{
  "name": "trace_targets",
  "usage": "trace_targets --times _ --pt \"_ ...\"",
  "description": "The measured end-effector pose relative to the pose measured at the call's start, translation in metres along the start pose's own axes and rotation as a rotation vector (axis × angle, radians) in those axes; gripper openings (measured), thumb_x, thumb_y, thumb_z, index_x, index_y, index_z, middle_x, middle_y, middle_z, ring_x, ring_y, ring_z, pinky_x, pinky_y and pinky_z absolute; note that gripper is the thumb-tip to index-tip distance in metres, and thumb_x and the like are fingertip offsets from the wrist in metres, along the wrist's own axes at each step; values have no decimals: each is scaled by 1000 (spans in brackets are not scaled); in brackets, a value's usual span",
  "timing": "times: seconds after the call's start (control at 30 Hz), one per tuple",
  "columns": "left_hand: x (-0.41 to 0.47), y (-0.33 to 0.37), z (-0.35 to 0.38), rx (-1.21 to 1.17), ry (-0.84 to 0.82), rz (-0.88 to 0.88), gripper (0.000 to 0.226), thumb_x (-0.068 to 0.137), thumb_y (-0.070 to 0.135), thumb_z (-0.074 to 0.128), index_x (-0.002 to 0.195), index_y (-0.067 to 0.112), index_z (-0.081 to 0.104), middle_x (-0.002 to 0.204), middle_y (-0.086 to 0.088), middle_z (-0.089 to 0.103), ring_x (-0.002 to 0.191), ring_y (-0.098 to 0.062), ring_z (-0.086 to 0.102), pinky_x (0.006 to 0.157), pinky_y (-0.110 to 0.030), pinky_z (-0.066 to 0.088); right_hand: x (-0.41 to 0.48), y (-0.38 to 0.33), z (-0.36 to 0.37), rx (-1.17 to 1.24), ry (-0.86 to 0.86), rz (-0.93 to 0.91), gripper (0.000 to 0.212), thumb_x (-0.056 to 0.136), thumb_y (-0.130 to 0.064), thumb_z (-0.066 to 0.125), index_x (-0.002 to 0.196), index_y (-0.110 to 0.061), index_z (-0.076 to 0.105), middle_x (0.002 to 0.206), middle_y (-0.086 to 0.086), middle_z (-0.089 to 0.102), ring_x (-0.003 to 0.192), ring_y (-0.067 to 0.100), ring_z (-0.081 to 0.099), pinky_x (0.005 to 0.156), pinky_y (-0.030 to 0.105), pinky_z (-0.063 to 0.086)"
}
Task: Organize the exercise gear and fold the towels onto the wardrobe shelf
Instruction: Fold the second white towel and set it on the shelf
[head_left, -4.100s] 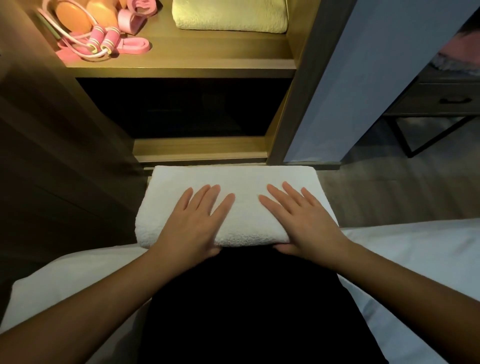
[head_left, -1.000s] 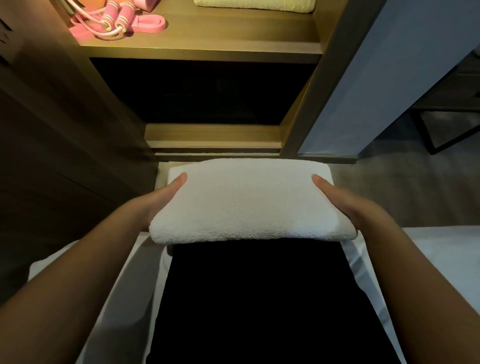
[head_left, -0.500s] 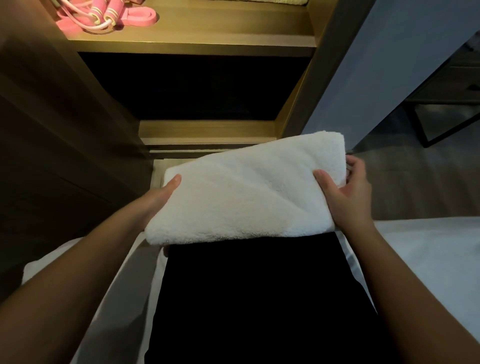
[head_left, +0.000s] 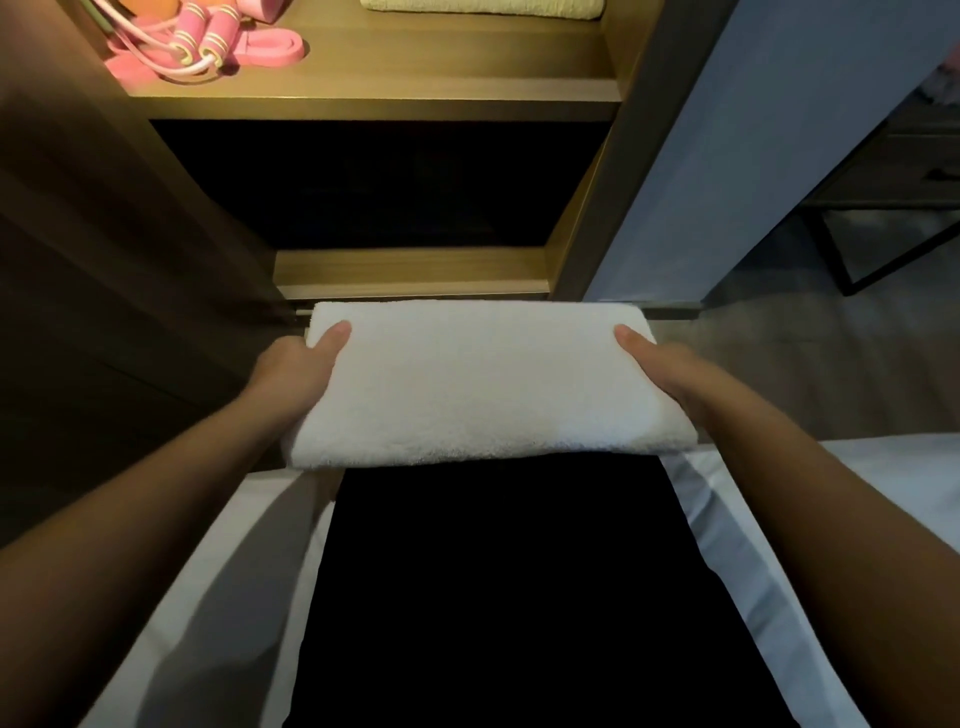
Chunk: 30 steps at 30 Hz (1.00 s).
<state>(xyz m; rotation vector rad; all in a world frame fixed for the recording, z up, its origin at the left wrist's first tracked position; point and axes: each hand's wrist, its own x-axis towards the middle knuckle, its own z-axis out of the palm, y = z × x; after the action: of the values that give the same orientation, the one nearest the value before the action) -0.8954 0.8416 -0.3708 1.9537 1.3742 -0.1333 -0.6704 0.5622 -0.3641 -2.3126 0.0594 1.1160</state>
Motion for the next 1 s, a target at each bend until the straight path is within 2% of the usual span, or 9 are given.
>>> trace_targets --times 0.1,0.17,0.3,0.4,0.5,0.57,0.7,0.87,1.0 --pt "-10 -13 6 -60 137 191 49 96 59 40 104 13 54 97 -2 58 74 -8 51 59 -25 35 5 16 0 17 -48 86 74 90 -71 34 135 -14 47 137 14 51 116 33 51 93 44 41" --pt "-10 -17 7 -105 104 191 48 95 60 40 107 15 53 94 2 58 77 -7 53 60 -25 37 6 17 -2 23 -83 84 72 89 -72 36 133 -17 48 131 12 54 114 32 53 97 45 43" --pt "2 -5 -3 -290 -278 -197 50 96 54 46 118 10 58 117 -11 64 99 -28 62 85 -40 48 11 6 -18 152 -193 130 46 94 -50 52 121 -13 56 97 9 69 87 28 65 64 37 52" --pt "12 6 -19 -375 -464 -349 41 93 48 52 110 12 61 103 -14 71 96 -32 65 91 -41 47 12 -7 -24 139 -194 144 40 88 -37 57 118 -11 56 106 14 68 96 33 64 72 39 51" --pt "20 16 -17 -330 -454 -344 63 91 61 45 130 13 55 122 -13 63 122 -35 55 108 -46 38 11 -22 -13 180 -124 119 30 94 -40 47 94 -14 62 83 9 71 73 25 66 64 30 51" --pt "19 22 -8 -303 -385 -317 73 92 67 39 141 14 46 141 -13 51 130 -35 48 112 -47 33 12 -32 -2 170 -53 36 31 101 -45 39 90 -25 60 99 2 67 72 15 59 73 27 48" --pt "22 33 4 -242 -160 -216 80 95 65 36 147 5 36 149 -15 42 131 -36 44 112 -46 31 14 -31 3 140 33 -6 63 97 -61 34 144 -19 42 145 10 46 123 27 49 108 42 36" --pt "24 41 -1 -138 -50 -141 81 93 69 31 142 5 40 137 -18 50 119 -38 51 104 -47 39 9 -36 3 158 50 -31 70 91 -72 31 134 -19 45 123 6 56 95 27 57 76 38 42" --pt "26 34 -4 -218 -23 -183 71 96 62 37 139 5 44 131 -16 55 115 -35 54 103 -45 42 15 -30 -9 229 92 -33 58 93 -66 36 124 -19 50 129 8 58 91 25 56 79 38 44"
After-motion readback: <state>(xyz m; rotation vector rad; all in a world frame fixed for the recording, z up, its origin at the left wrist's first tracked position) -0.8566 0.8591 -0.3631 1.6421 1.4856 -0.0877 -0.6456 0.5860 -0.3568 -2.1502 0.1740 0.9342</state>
